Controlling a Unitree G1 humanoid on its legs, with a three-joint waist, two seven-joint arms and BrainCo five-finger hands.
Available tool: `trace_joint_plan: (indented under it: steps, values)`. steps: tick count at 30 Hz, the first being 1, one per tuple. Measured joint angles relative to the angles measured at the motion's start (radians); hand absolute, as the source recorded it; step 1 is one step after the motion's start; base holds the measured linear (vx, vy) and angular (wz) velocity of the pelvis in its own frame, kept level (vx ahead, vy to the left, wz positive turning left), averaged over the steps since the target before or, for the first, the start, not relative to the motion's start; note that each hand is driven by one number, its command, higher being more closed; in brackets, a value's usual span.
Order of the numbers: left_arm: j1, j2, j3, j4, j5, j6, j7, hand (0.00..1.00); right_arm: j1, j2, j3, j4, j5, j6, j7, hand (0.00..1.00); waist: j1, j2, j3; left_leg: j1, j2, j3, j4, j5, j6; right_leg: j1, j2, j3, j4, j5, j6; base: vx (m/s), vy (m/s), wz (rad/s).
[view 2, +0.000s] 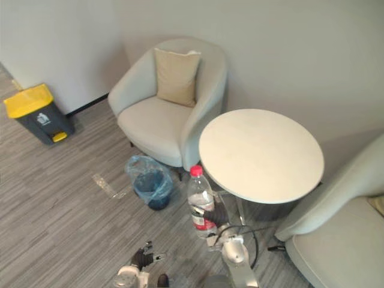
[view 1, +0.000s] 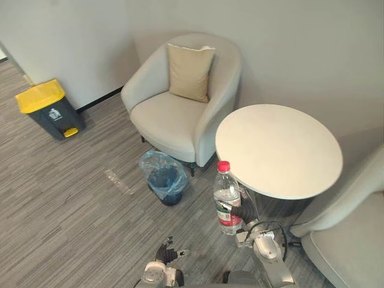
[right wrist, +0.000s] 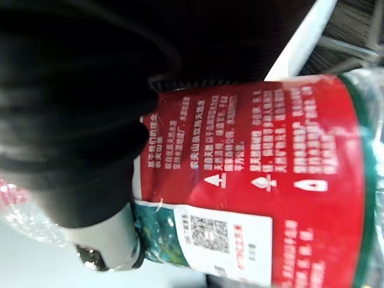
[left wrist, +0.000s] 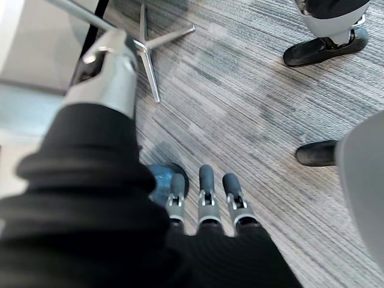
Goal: Gather rubbish on tea table into small bin, then transfer packed bag to large trash can.
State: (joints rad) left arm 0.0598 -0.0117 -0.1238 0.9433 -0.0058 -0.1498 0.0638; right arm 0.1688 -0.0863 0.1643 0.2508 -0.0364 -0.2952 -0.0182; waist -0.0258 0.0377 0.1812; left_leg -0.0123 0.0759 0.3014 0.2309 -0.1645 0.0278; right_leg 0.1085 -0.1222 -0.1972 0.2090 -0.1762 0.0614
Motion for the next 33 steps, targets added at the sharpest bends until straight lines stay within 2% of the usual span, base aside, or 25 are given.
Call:
trace_joint_plan:
  steps: [1, 3, 5, 7, 8, 10, 13, 14, 15, 17, 18, 19, 20, 21, 22, 23, 24, 25, 26, 27, 28, 29, 30, 32, 33]
  values:
    - [0.001, -0.002, 0.004, -0.003, -0.007, -0.002, 0.001, 0.00, 0.001, 0.001, 0.001, 0.000, 0.000, -0.002, -0.002, 1.00, 0.004, -0.003, 0.004, -0.005, 0.002, 0.020, 0.035, -0.027, 0.000, 0.023, -0.011, -0.019, -0.010, -0.013, 0.009, 0.10, 0.078, 0.49]
    - [0.000, 0.001, 0.009, -0.010, -0.018, -0.003, 0.001, 0.00, 0.004, 0.003, -0.002, -0.003, 0.001, -0.007, -0.006, 1.00, 0.006, 0.003, 0.007, -0.022, -0.021, 0.012, 0.055, -0.006, -0.038, 0.038, -0.026, -0.041, -0.007, -0.034, 0.022, 0.12, 0.118, 0.73]
    - [0.000, 0.000, 0.009, -0.020, -0.026, -0.007, 0.003, 0.00, 0.007, 0.005, -0.004, -0.005, 0.000, -0.009, -0.022, 1.00, 0.010, -0.002, 0.017, -0.046, -0.042, -0.021, 0.056, -0.006, -0.037, 0.060, -0.037, -0.062, -0.043, -0.039, 0.029, 0.09, 0.116, 0.93]
    - [-0.004, 0.019, 0.029, -0.054, -0.059, -0.014, 0.003, 0.00, -0.003, 0.008, 0.002, -0.005, 0.000, -0.009, -0.026, 1.00, 0.040, -0.014, 0.030, -0.122, -0.038, -0.038, 0.144, -0.007, -0.037, 0.072, -0.034, -0.084, -0.096, -0.027, 0.030, 0.04, 0.046, 0.54]
    - [-0.004, 0.020, 0.029, -0.054, -0.061, -0.014, 0.002, 0.00, -0.004, 0.008, 0.002, -0.005, 0.000, -0.009, -0.026, 1.00, 0.041, -0.014, 0.030, -0.122, -0.038, -0.038, 0.144, -0.008, -0.037, 0.072, -0.034, -0.085, -0.096, -0.025, 0.034, 0.05, 0.024, 0.24]
    - [-0.004, 0.027, 0.029, -0.050, -0.099, -0.015, -0.002, 0.00, -0.012, 0.015, -0.002, -0.007, 0.000, -0.009, -0.030, 1.00, 0.040, -0.011, 0.034, -0.115, -0.038, -0.034, 0.131, -0.061, -0.021, 0.066, -0.032, -0.091, -0.087, -0.039, 0.046, 0.09, 0.056, 0.06]
    - [-0.008, 0.039, 0.027, -0.048, -0.114, -0.016, -0.004, 0.00, -0.012, 0.018, -0.004, -0.007, -0.001, -0.009, -0.033, 1.00, 0.041, -0.039, 0.046, -0.064, -0.078, 0.006, 0.129, -0.127, -0.014, 0.032, -0.097, -0.049, 0.053, -0.121, 0.076, 0.16, 0.117, -0.33]
    - [-0.009, 0.039, 0.026, -0.039, -0.113, -0.016, -0.005, 0.00, -0.011, 0.017, -0.004, -0.007, -0.001, -0.009, -0.036, 1.00, 0.037, -0.042, 0.045, -0.045, -0.092, 0.014, 0.122, -0.144, -0.011, -0.003, -0.115, -0.013, 0.143, -0.132, 0.082, 0.20, 0.142, -0.39]
    - [-0.009, 0.045, 0.020, -0.022, -0.112, -0.016, -0.007, 0.00, -0.010, 0.017, -0.004, -0.007, -0.001, -0.009, -0.042, 1.00, 0.026, -0.042, 0.044, -0.010, -0.107, 0.019, 0.092, -0.146, -0.004, -0.065, -0.135, 0.026, 0.290, -0.124, 0.070, 0.18, 0.127, -0.28]
    - [-0.010, 0.058, -0.008, -0.015, -0.112, -0.015, -0.008, 0.00, -0.007, 0.018, -0.003, -0.007, -0.003, -0.009, -0.042, 1.00, 0.012, -0.059, 0.053, 0.086, -0.126, 0.016, 0.021, -0.139, 0.016, -0.164, -0.153, 0.064, 0.532, -0.103, 0.030, 0.33, 0.135, -0.05]
    - [-0.010, 0.067, -0.020, -0.011, -0.111, -0.015, -0.008, 0.00, -0.007, 0.018, 0.001, -0.007, -0.003, -0.009, -0.040, 1.00, 0.009, -0.062, 0.055, 0.133, -0.125, 0.014, -0.007, -0.136, 0.016, -0.185, -0.143, 0.058, 0.578, -0.128, 0.025, 0.50, 0.091, -0.01]
    - [-0.015, 0.068, -0.020, 0.004, -0.111, -0.012, -0.007, 0.00, -0.019, 0.014, 0.011, -0.006, -0.004, -0.010, -0.035, 1.00, 0.006, -0.050, 0.058, 0.196, -0.112, 0.005, -0.047, -0.136, 0.016, -0.233, -0.106, 0.018, 0.587, -0.171, -0.013, 0.36, 0.030, -0.02]
    - [-0.020, 0.067, -0.018, 0.012, -0.111, -0.012, -0.007, 0.00, -0.029, 0.012, 0.015, 0.000, -0.004, -0.011, -0.032, 1.00, 0.005, -0.044, 0.061, 0.212, -0.101, 0.000, -0.056, -0.136, 0.016, -0.255, -0.084, -0.001, 0.575, -0.181, -0.033, 0.36, 0.010, -0.04]
    - [-0.031, 0.065, -0.017, 0.028, -0.111, -0.010, -0.006, 0.00, -0.052, 0.005, 0.024, 0.011, -0.004, -0.011, -0.026, 1.00, 0.004, -0.027, 0.072, 0.232, -0.073, -0.013, -0.063, -0.136, 0.016, -0.295, -0.035, -0.034, 0.533, -0.189, -0.062, 0.34, -0.020, 0.06]
    - [-0.041, 0.060, -0.013, 0.044, -0.110, -0.010, -0.007, 0.00, -0.074, 0.002, 0.035, 0.018, -0.005, -0.012, -0.021, 1.00, 0.001, -0.009, 0.082, 0.251, -0.034, -0.013, -0.059, -0.133, 0.011, -0.361, 0.048, -0.076, 0.398, -0.150, -0.092, 0.35, -0.019, 0.11]
    - [-0.042, 0.060, -0.013, 0.046, -0.109, -0.011, -0.007, 0.00, -0.075, 0.004, 0.038, 0.018, -0.005, -0.012, -0.020, 1.00, 0.001, -0.013, 0.081, 0.257, -0.033, -0.013, -0.060, -0.129, 0.004, -0.375, 0.074, -0.078, 0.336, -0.114, -0.090, 0.46, -0.019, 0.24]
    - [-0.039, 0.064, -0.010, 0.049, -0.102, -0.011, -0.008, 0.00, -0.065, 0.009, 0.045, 0.016, -0.005, -0.014, -0.020, 1.00, 0.001, -0.037, 0.069, 0.273, -0.052, -0.018, -0.059, -0.134, -0.019, -0.379, 0.118, -0.046, 0.131, 0.047, -0.108, 0.36, -0.021, 0.25]
    - [-0.034, 0.068, -0.009, 0.049, -0.102, -0.011, -0.009, 0.00, -0.053, 0.009, 0.050, 0.009, -0.005, -0.014, -0.019, 1.00, 0.001, -0.061, 0.058, 0.286, -0.076, -0.030, -0.053, -0.146, -0.038, -0.378, 0.119, -0.019, 0.053, 0.182, -0.145, 0.48, -0.033, 0.30]
    - [-0.052, 0.041, 0.017, 0.067, -0.096, -0.008, -0.007, 0.00, -0.055, -0.013, 0.051, 0.012, -0.006, -0.013, -0.018, 1.00, 0.001, -0.028, 0.070, 0.313, -0.064, -0.055, -0.026, -0.176, -0.074, -0.374, 0.126, -0.018, 0.089, 0.248, -0.185, 0.42, 0.011, 0.28]
    - [-0.053, 0.033, 0.031, 0.067, -0.093, -0.013, -0.008, 0.00, -0.071, -0.015, 0.045, 0.019, -0.006, -0.003, -0.021, 1.00, 0.001, -0.018, 0.070, 0.283, -0.047, -0.064, 0.027, -0.177, -0.086, -0.366, 0.117, -0.001, 0.084, 0.240, -0.201, 0.43, -0.034, 0.42]
    - [-0.047, 0.022, 0.031, 0.067, -0.084, -0.021, -0.008, 0.00, -0.060, -0.018, 0.033, 0.017, -0.005, -0.004, -0.023, 1.00, -0.006, -0.012, 0.071, 0.266, -0.039, -0.066, 0.008, -0.185, -0.074, -0.329, 0.106, -0.002, 0.049, 0.223, -0.176, 0.28, -0.048, 0.41]
    - [-0.044, 0.018, 0.031, 0.068, -0.082, -0.020, -0.008, 0.00, -0.061, -0.020, 0.033, 0.017, -0.005, -0.006, -0.022, 1.00, -0.011, -0.005, 0.069, 0.259, -0.026, -0.066, -0.012, -0.171, -0.076, -0.315, 0.106, -0.013, 0.039, 0.217, -0.172, 0.25, -0.118, 0.61]
    - [-0.046, 0.016, 0.030, 0.069, -0.077, -0.015, -0.008, 0.00, -0.061, -0.024, 0.034, 0.002, -0.005, -0.007, -0.021, 1.00, -0.024, 0.007, 0.066, 0.235, 0.008, -0.075, -0.011, -0.127, -0.094, -0.290, 0.112, -0.036, 0.036, 0.183, -0.153, 0.21, -0.083, 0.57]
    - [-0.044, 0.016, 0.028, 0.069, -0.073, -0.012, -0.008, 0.00, -0.047, -0.029, 0.034, 0.000, -0.004, -0.011, -0.020, 1.00, -0.024, 0.010, 0.066, 0.223, 0.031, -0.091, 0.088, -0.127, -0.097, -0.230, 0.118, -0.049, 0.009, 0.145, -0.131, 0.18, -0.059, 0.53]
    - [-0.045, 0.015, 0.028, 0.065, -0.073, -0.013, -0.008, 0.00, -0.033, -0.033, 0.036, 0.000, -0.004, -0.013, -0.019, 1.00, -0.022, 0.009, 0.067, 0.195, 0.047, -0.090, 0.199, -0.119, -0.110, -0.187, 0.119, -0.058, -0.016, 0.133, -0.125, 0.12, -0.029, 0.28]
